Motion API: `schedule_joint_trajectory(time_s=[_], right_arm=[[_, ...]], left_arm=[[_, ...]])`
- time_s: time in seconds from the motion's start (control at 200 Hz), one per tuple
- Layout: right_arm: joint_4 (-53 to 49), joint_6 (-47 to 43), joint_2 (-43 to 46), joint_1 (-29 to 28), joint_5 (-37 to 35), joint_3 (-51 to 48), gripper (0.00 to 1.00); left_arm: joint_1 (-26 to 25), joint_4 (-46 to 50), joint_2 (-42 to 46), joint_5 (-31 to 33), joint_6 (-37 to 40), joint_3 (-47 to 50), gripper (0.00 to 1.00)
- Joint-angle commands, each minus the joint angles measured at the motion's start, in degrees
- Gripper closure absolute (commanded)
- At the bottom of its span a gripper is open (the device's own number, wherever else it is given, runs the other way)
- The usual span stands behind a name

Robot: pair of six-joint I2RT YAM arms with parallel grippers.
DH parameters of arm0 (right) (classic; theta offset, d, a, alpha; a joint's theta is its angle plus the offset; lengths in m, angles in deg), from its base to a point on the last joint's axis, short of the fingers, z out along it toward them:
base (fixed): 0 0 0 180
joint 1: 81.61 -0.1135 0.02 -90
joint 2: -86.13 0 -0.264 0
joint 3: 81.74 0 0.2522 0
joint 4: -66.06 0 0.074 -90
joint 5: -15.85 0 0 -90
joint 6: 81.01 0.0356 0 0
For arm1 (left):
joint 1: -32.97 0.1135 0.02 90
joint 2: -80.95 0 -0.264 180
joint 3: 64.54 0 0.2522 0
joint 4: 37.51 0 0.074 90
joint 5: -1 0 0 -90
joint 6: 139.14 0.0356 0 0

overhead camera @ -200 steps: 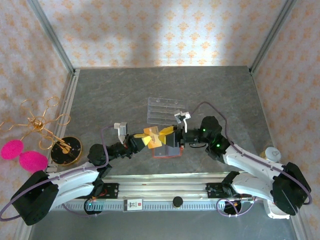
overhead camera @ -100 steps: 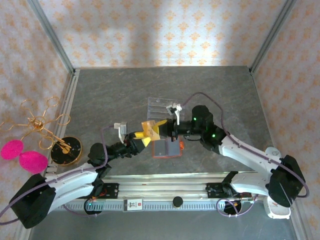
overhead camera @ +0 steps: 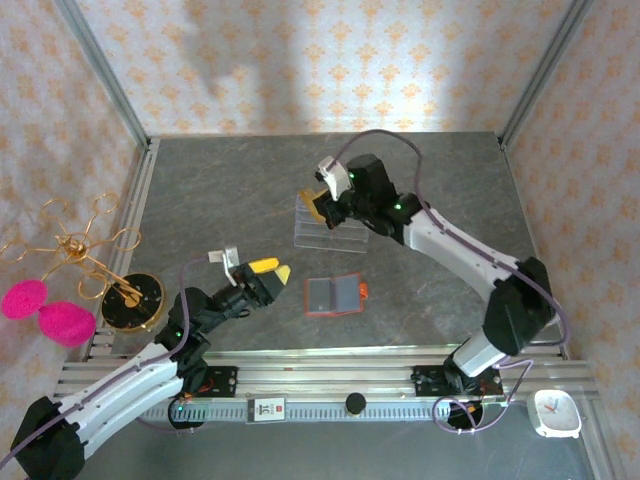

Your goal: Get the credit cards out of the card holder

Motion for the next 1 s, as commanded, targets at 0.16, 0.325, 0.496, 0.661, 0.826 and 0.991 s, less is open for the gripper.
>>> schedule_joint_trajectory(time_s=[0.16, 0.325, 0.496, 0.661, 0.826, 0.991], right_arm=[[-14.6, -19.3, -13.8, 1.4, -9.7, 18.3, 1.0], [-20.6, -25.1, -20.9, 3.2, -8.3, 28.3, 1.0], [-27.5, -28.8, -28.2, 4.9, -3.8, 37.5, 1.0], [-30.9, -31.3, -32.0, 5.3, -1.9, 42.3, 1.0], [-30.4, -31.8, -31.8, 5.8, 0.5, 42.6, 1.0], [-28.2, -31.4, -29.7, 5.9, 0.1, 41.7, 1.0]], left_arm=[[0.6, 14.3, 1.4, 8.1, 3.1, -3.6, 0.01], [0.6, 15.9, 0.3, 9.2, 3.2, -4.4, 0.01], [0.7, 16.4, -1.7, 9.0, 2.9, -5.6, 0.01], [0.8, 17.8, -2.9, 9.5, 3.6, -6.7, 0.01], [0.9, 17.2, -3.6, 9.5, 3.3, -6.4, 0.01], [1.1, 16.2, -4.1, 9.6, 3.0, -5.8, 0.01]])
